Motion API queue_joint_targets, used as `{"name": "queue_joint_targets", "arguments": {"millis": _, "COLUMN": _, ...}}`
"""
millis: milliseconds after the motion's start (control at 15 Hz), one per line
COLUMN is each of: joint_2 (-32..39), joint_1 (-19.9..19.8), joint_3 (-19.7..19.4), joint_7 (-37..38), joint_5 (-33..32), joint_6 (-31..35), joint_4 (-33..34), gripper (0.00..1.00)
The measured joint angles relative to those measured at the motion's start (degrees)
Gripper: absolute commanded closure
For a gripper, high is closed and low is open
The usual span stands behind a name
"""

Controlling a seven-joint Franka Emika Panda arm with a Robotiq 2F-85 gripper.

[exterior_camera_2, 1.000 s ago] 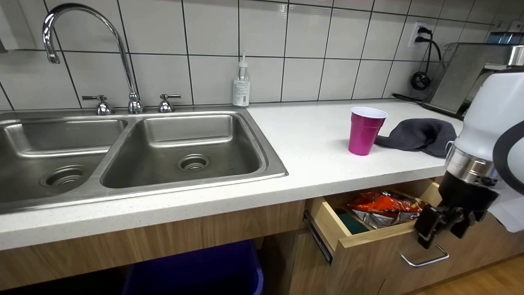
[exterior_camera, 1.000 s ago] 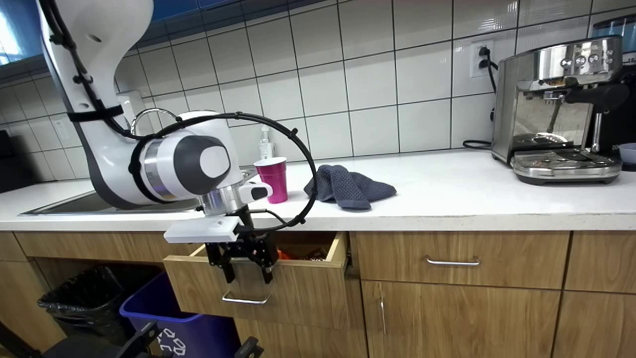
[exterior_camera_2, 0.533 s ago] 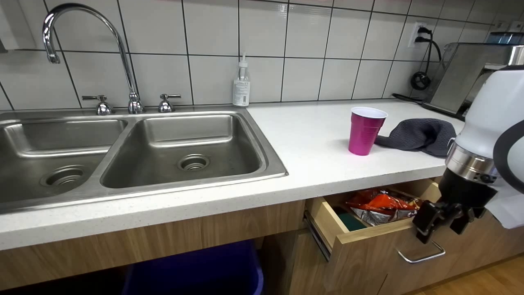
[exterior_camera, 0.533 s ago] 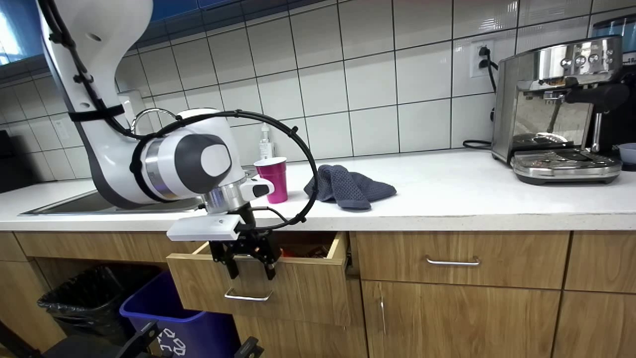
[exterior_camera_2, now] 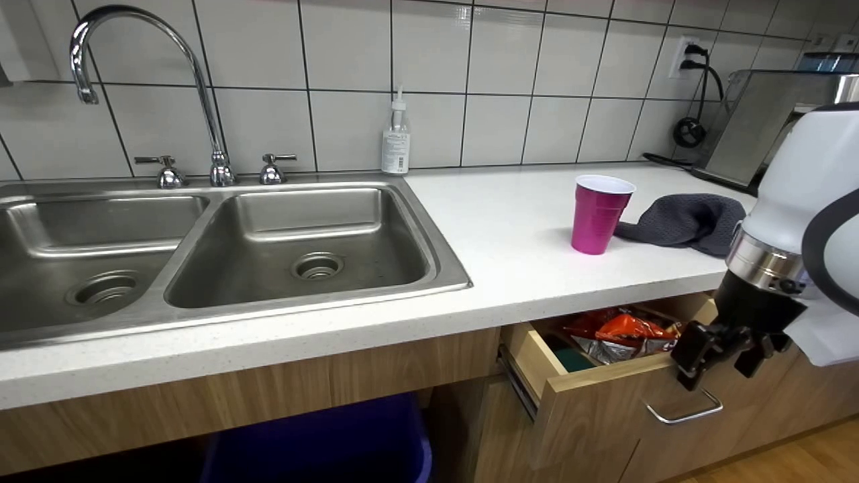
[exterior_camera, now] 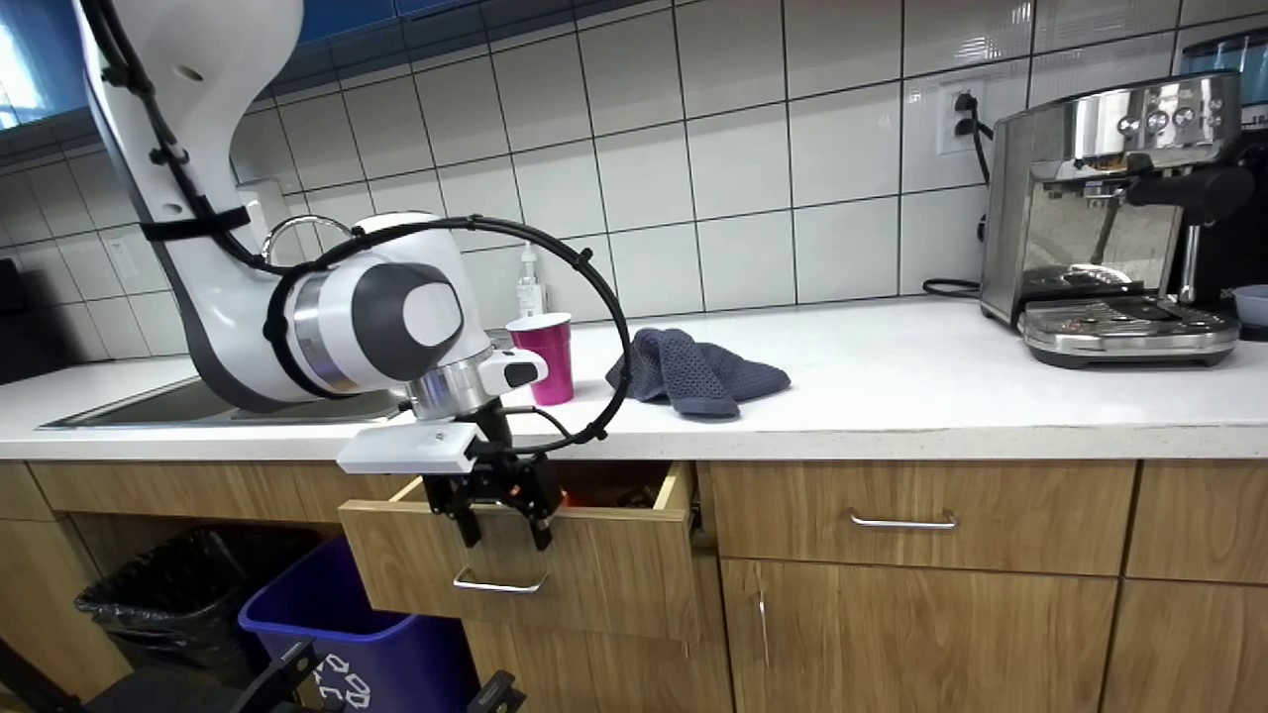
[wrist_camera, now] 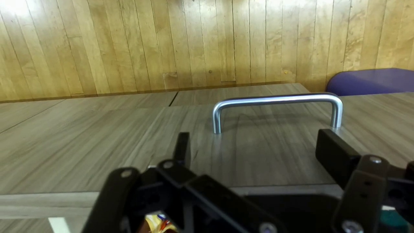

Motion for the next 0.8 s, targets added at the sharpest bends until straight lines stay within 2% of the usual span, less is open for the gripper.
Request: {"name": "queue_joint_targets", "arguments": {"millis": 800, "joint_2": 2.57, "joint_1": 0.02, "joint_3": 0.29, "joint_7": 0.00, "joint_5": 0.83, "joint_6": -0.47, "joint_4": 5.91, "gripper": 0.00}}
